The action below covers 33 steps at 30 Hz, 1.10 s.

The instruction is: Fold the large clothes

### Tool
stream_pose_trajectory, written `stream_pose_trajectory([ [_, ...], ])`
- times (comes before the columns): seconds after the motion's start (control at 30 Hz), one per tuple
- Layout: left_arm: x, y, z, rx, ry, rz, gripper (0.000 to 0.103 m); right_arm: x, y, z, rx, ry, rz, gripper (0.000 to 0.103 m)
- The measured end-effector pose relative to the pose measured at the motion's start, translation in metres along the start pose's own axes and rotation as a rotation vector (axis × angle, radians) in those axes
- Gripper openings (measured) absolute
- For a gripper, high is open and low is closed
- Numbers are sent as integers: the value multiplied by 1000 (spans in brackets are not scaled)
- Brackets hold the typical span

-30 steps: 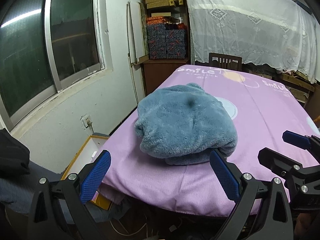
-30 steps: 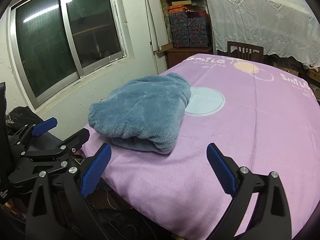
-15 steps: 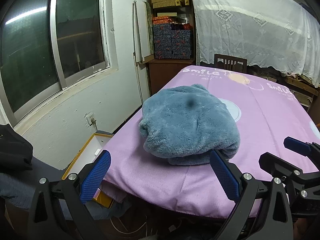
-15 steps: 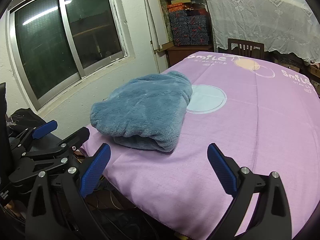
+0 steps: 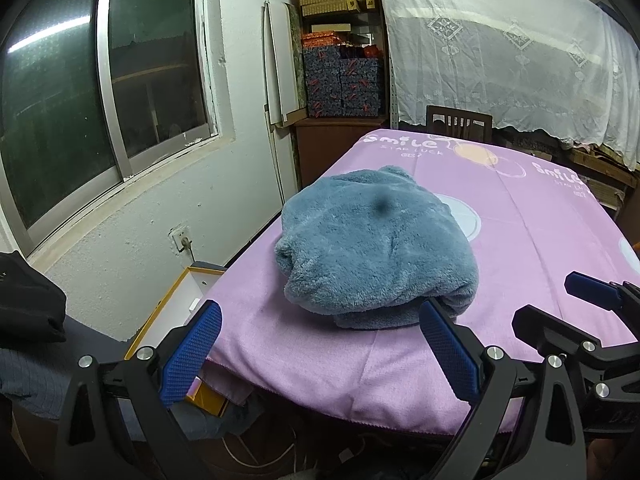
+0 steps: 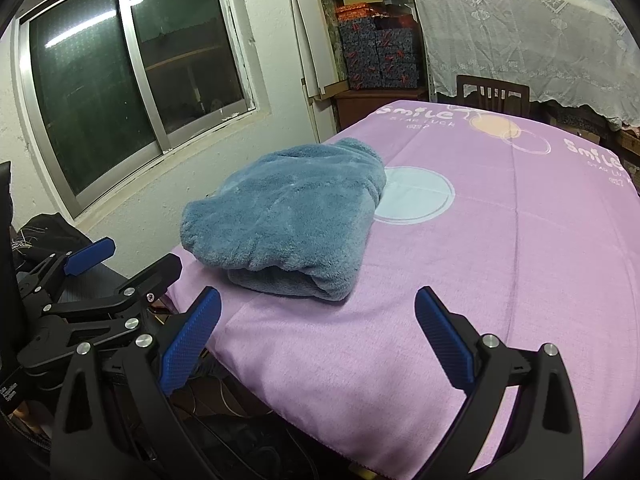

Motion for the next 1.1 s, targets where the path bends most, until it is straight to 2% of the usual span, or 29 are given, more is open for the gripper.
stream_pose_trajectory([
  [1.1,5,2,-1,3,-29,24,99,-1,0,1,0,-1,0,95],
])
Point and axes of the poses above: each gripper's, at about its wrist camera, not at the fingertips, and z roughly against the way its jaws point, x to its left, y to its underside, the point moved 7 cm from there along -z, roughly the way its jaws point, and after that the axes turned 12 degrees about z, right-handed, at the moved point
